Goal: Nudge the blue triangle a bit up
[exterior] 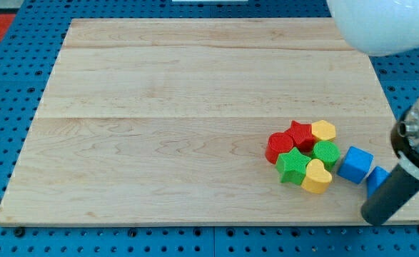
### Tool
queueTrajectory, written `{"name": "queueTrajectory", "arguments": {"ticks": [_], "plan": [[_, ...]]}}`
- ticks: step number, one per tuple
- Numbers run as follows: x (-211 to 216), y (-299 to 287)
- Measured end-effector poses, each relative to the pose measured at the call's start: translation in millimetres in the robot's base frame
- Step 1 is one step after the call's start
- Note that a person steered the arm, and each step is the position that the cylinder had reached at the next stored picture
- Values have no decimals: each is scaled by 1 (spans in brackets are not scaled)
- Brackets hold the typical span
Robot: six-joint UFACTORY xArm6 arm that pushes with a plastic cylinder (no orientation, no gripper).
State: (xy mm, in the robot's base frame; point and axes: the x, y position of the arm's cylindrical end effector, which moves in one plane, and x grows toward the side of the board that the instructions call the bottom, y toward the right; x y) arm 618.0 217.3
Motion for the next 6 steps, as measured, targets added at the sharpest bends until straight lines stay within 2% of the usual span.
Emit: {"name": "queueTrajectory", "arguments": {"ticks": [1, 2, 5, 6], "plan": [[-7, 96], [-22, 126], [-20, 24], [-25, -38]]}}
